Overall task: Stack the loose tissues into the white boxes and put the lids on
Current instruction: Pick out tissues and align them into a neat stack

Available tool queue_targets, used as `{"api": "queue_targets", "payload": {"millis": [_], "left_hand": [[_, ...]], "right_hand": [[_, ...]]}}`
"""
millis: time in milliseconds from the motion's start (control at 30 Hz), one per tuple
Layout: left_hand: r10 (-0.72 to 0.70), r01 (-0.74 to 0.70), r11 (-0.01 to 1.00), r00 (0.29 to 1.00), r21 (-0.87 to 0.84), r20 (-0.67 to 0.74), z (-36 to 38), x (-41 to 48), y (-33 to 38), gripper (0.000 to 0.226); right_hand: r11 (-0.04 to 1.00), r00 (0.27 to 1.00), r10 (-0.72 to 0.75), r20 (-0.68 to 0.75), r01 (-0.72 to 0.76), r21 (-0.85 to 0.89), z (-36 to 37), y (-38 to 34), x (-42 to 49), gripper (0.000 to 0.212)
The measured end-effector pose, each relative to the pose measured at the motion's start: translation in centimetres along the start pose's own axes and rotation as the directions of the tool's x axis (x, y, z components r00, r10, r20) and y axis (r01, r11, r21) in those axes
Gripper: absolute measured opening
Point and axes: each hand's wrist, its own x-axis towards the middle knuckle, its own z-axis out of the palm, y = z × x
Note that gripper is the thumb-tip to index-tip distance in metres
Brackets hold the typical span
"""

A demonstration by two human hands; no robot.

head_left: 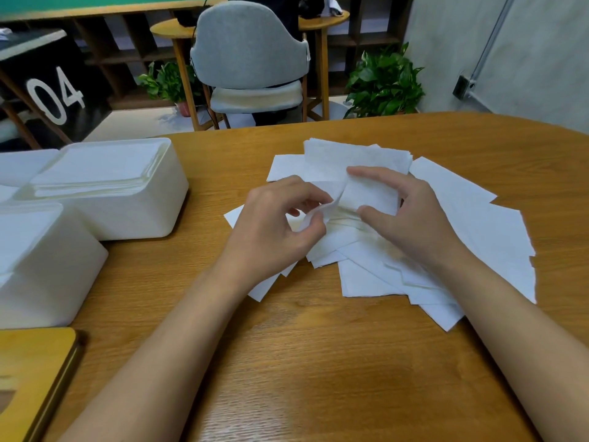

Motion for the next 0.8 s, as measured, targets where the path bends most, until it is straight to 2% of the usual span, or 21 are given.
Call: {"api": "queue_targets", "payload": {"millis": [100,200,367,467,600,667,733,800], "left_hand": [[0.018,-0.018,1.0,1.0,-0.024,0.019,0.0,0.1,0.3,0.018],[0.008,-0.004,0.999,0.997,-0.048,0.077,0.2,0.0,0.3,0.019],[-0.022,0.031,0.997,0.992,-0.065,0.125,0.1,0.0,0.2,0.019],[-0.053,0.065,0.994,0.989,-0.085,0.137,0.1,-0.1,0.5,0.016],[-0.147,0.172,0.972,0.977,-0.162,0.152,0.0,0.0,0.9,0.022],[-0.255,0.263,0.951,0.965,-0.163,0.065,-0.1,0.2,0.6,0.023],[-0.385,0.379,0.92,0.921,-0.095,-0.058,-0.1,0.3,0.1,0.014],[-0.494,0.49,0.87,0.866,-0.062,-0.082,-0.1,0.3,-0.5,0.012]], "right_hand": [[0.995,0.994,-0.087,0.073,0.09,-0.04,0.4,0.0,-0.3,0.055],[0.986,0.983,-0.163,0.085,0.166,-0.033,0.6,0.0,-0.5,0.051],[0.975,0.971,-0.217,0.098,0.22,-0.025,0.4,-0.1,-0.4,0.054],[0.97,0.966,-0.241,0.096,0.244,-0.016,0.4,0.0,-0.4,0.047],[0.974,0.975,-0.222,0.009,0.223,-0.05,0.4,0.2,-0.4,0.032],[0.981,0.981,-0.188,-0.045,0.186,-0.057,0.4,0.4,-0.4,0.028],[0.99,0.987,-0.139,-0.083,0.139,-0.009,0.4,0.4,-0.4,0.023],[0.994,0.99,-0.088,-0.113,0.094,0.048,0.2,0.2,-0.3,0.02]]}}
